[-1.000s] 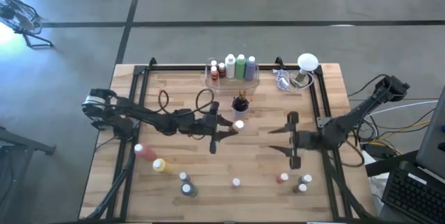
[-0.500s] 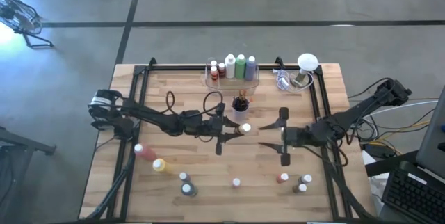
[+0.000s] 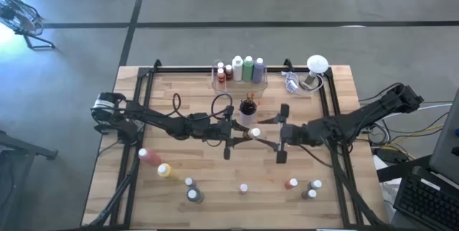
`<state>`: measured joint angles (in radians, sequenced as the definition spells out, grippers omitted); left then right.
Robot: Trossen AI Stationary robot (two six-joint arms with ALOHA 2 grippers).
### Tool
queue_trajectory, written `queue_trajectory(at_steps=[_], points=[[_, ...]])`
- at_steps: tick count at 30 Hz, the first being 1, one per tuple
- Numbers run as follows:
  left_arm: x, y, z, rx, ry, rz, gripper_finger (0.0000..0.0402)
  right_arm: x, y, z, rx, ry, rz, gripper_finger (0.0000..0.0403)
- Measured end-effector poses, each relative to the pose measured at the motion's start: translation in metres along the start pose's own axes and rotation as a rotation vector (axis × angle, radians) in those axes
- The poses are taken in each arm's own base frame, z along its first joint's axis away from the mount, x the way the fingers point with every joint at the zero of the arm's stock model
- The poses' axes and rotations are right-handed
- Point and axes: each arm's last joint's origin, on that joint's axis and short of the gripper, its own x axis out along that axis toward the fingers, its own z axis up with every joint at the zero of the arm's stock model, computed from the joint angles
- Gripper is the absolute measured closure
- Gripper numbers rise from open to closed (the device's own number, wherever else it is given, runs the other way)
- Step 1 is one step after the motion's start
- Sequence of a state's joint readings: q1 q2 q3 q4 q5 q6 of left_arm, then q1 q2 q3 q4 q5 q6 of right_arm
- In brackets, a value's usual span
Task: Pick & Place Paint Supplies
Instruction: Put the yellow black paint bottle into the transparent bin
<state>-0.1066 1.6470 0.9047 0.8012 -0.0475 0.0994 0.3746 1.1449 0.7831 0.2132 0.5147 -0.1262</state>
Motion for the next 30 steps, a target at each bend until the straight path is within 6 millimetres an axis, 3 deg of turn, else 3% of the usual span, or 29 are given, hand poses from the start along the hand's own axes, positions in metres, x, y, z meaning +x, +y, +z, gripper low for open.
queue_trajectory(at_steps=[18, 30], points=[[0.001, 0.0003, 0.0009, 0.033, 0.005, 0.005, 0.0284, 0.0035, -0.0042, 0.0045, 0.044, -0.049, 0.058, 0.0191], [0.001, 0.0005, 0.0009, 0.035, 0.005, 0.004, 0.0284, 0.0057, -0.0086, 0.0038, 0.056, -0.046, 0.046, 0.0172]])
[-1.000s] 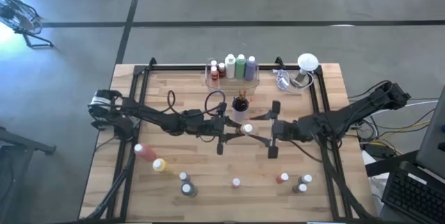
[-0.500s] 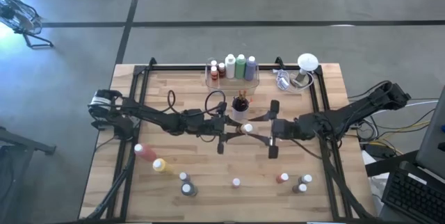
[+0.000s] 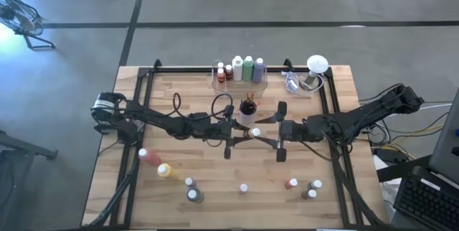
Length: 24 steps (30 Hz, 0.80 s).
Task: Pick & Place Paint Supplies
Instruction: Put the yellow black paint bottle into the transparent bin
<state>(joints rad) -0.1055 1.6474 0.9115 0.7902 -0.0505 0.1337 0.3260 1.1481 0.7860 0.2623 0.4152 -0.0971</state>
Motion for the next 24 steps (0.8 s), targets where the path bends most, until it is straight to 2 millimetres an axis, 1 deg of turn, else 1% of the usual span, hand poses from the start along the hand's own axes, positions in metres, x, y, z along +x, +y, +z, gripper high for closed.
queue_trajectory(at_steps=[4, 8, 14, 18, 24], points=[[0.0, 0.0, 0.0, 0.005, 0.0, 0.0, 0.0284, 0.0, -0.001, 0.0, 0.0, 0.002, -0.003, 0.0165], [0.0, 0.0, 0.0, 0.005, 0.0, 0.0, 0.0284, 0.005, 0.0, -0.004, -0.006, 0.018, -0.009, 0.0164], [0.0, 0.0, -0.001, 0.009, 0.007, -0.002, 0.0284, 0.016, 0.002, -0.003, -0.034, 0.029, -0.011, 0.0186], [0.0, 0.0, -0.002, 0.006, 0.021, 0.001, 0.0284, 0.014, 0.0, 0.001, -0.041, 0.054, -0.014, 0.0203], [0.0, 0.0, -0.002, 0.009, 0.024, 0.004, 0.0284, 0.011, -0.001, 0.0, -0.019, 0.087, -0.01, 0.0218]])
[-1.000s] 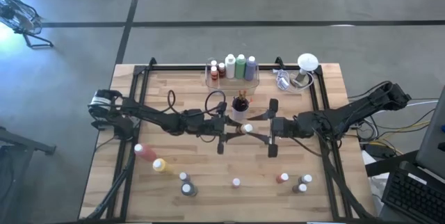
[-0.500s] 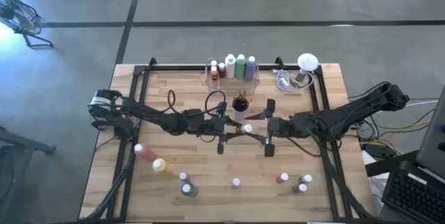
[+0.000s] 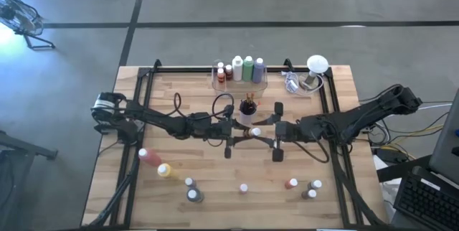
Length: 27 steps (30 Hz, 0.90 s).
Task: Pick & Place Paint Supplies
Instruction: Put the yellow black paint bottle into the transparent bin
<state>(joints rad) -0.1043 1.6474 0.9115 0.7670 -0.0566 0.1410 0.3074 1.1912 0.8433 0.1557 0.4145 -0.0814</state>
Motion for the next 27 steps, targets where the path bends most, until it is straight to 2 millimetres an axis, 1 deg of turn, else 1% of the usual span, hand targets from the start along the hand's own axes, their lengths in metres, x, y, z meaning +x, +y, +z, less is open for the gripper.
queue_trajectory(at_steps=[6, 8, 12, 14, 17, 19, 23, 27], points=[[0.0, 0.0, 0.0, 0.0, 0.0, 0.001, 0.0284, 0.0, 0.0, 0.0, -0.005, 0.001, 0.0, 0.0232], [0.0, 0.0, 0.0, -0.001, 0.001, 0.002, 0.0284, 0.0, 0.0, 0.0, -0.006, 0.002, 0.0, 0.0245], [0.0, 0.0, 0.0, -0.01, 0.004, 0.002, 0.028, -0.001, 0.0, 0.0, -0.008, 0.002, 0.001, 0.0284], [0.0, 0.0, 0.0, -0.012, 0.007, 0.002, 0.0272, -0.001, 0.0, 0.0, -0.009, 0.004, 0.001, 0.029], [0.0, 0.0, -0.001, -0.023, 0.012, 0.022, 0.0252, -0.001, -0.001, 0.002, -0.015, 0.02, 0.0, 0.029], [-0.002, 0.002, 0.001, -0.062, 0.029, 0.087, 0.0234, -0.001, -0.002, 0.004, -0.018, 0.029, -0.004, 0.029], [-0.007, 0.007, 0.005, -0.118, 0.071, 0.242, 0.0184, -0.002, -0.006, 0.012, -0.036, 0.059, -0.036, 0.029], [-0.013, 0.008, 0.009, -0.115, 0.105, 0.291, 0.0136, -0.002, -0.016, 0.02, -0.054, 0.1, -0.074, 0.029]])
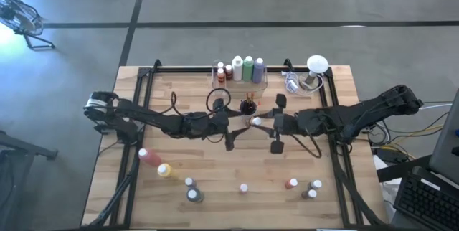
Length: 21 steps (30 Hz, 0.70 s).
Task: Pick & Place Paint Supplies
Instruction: Put the yellow black paint bottle into the transparent bin
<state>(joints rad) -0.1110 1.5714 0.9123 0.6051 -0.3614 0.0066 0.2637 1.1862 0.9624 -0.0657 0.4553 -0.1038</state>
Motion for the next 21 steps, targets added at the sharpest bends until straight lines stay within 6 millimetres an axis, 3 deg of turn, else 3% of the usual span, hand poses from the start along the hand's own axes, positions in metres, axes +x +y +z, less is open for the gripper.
queue_trajectory(at_steps=[5, 13, 21], points=[[-0.013, 0.006, 0.011, 0.009, 0.042, 0.053, 0.0108, 0.004, -0.023, 0.007, 0.003, 0.039, -0.062, 0.029], [-0.04, 0.017, 0.025, -0.021, 0.151, 0.138, 0.0115, 0.015, -0.075, 0.013, 0.041, 0.04, -0.067, 0.029], [-0.062, 0.026, 0.016, -0.051, 0.162, 0.19, 0.0116, 0.039, -0.136, 0.011, 0.094, 0.028, -0.063, 0.029]])
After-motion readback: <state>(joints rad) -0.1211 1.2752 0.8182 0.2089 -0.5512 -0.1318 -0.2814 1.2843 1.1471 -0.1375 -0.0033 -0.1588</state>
